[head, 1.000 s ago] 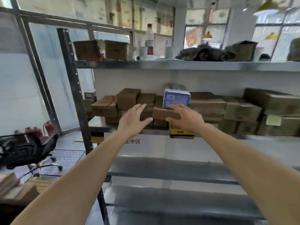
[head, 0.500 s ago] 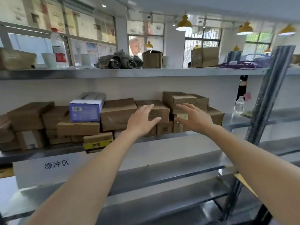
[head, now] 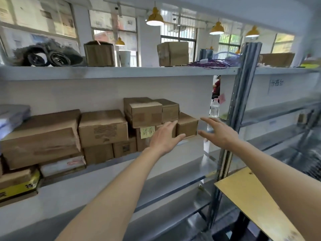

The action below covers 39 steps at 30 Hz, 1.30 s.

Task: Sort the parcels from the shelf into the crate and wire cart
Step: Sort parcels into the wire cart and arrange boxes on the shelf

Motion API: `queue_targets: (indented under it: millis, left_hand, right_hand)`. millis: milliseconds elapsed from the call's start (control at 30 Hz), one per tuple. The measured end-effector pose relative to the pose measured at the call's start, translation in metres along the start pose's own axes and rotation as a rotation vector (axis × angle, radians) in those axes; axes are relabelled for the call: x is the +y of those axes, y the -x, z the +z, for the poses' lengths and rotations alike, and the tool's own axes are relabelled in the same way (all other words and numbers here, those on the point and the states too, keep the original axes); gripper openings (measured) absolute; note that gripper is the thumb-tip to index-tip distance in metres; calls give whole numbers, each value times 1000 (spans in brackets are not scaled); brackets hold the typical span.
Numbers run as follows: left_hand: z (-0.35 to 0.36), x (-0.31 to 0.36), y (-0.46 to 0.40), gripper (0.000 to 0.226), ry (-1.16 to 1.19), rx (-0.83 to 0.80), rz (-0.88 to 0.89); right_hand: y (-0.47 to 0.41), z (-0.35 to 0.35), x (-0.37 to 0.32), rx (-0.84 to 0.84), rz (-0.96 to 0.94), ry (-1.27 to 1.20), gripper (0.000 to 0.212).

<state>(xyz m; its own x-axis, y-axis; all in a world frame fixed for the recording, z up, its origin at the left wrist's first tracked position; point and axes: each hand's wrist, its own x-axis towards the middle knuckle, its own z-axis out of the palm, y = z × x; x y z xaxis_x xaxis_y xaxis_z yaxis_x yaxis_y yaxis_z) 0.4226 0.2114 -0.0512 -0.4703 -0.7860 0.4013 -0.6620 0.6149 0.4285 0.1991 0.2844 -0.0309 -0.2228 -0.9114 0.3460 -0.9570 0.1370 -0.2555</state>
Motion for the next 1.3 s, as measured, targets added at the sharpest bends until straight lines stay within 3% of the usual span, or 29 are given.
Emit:
queue_targets:
  millis: [233,500,967,1300]
  left_hand:
    - [79,-8,-93,73,87,-76,-77]
    - [130,-28,-142,71,162,-62,-207]
    - [175,16,-174,69,202,143,-485]
    - [206,41,-211,64,164,276,-731]
  right_hand:
    - [-85,31,57,-75,35,-10,70]
    - [-179,87,100,-154,-26,-139,71]
    - [-244,140,158,-331,-197,-517,52]
    - [-257,136,190,-248,-225,-600,36]
